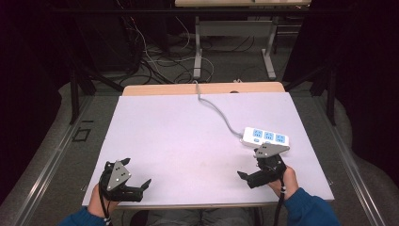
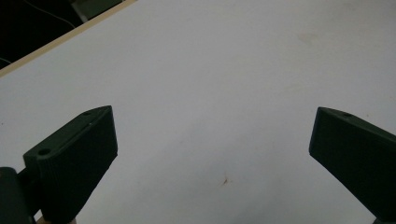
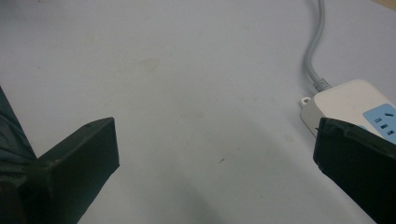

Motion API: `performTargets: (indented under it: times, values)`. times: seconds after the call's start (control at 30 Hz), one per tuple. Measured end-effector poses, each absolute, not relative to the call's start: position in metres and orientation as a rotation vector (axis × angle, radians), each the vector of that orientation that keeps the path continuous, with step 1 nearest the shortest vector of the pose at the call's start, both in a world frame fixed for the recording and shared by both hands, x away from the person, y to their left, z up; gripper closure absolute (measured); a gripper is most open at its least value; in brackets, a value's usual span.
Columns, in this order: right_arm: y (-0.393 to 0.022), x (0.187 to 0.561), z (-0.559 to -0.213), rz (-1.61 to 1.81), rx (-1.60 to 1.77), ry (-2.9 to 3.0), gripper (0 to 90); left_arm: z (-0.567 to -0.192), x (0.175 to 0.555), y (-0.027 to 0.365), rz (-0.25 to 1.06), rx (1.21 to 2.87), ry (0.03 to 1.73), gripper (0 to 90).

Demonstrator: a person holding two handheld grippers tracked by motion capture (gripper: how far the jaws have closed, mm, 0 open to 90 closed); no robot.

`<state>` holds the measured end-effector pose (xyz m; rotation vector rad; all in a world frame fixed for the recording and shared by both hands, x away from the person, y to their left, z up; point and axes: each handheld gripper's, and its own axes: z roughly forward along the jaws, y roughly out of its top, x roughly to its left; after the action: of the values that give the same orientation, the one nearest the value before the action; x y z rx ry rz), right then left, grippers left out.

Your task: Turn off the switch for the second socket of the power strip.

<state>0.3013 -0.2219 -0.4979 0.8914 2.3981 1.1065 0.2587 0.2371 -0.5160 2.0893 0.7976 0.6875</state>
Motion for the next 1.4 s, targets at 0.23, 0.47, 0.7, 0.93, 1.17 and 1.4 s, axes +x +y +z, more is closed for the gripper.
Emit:
performTargets:
  times: [0.23, 0.47, 0.7, 0.93, 1.17, 1.4]
  values:
    - [-0.219, 0.296, -0.500, 1.106, 0.873, 2.409, 0.0, -0.516, 0.259, 0.237, 0.685, 2.102, 0.793, 1.1]
    - [-0.216, 0.291, -0.503, 1.090, 0.843, 2.423, 0.0, -0.517, 0.259, 0.236, 0.677, 2.107, 0.793, 1.1]
    - [-0.214, 0.288, -0.505, 1.079, 0.833, 2.429, 0.0, -0.518, 0.259, 0.235, 0.682, 2.127, 0.782, 1.1]
    - [-0.212, 0.286, -0.506, 1.065, 0.807, 2.429, 0.0, -0.521, 0.259, 0.233, 0.653, 2.136, 0.786, 1.1]
    - [-0.211, 0.286, -0.507, 1.048, 0.795, 2.447, 0.0, -0.523, 0.260, 0.229, 0.637, 2.157, 0.773, 1.0]
    - [-0.210, 0.286, -0.508, 1.050, 0.796, 2.445, 0.0, -0.523, 0.260, 0.230, 0.628, 2.154, 0.782, 1.0]
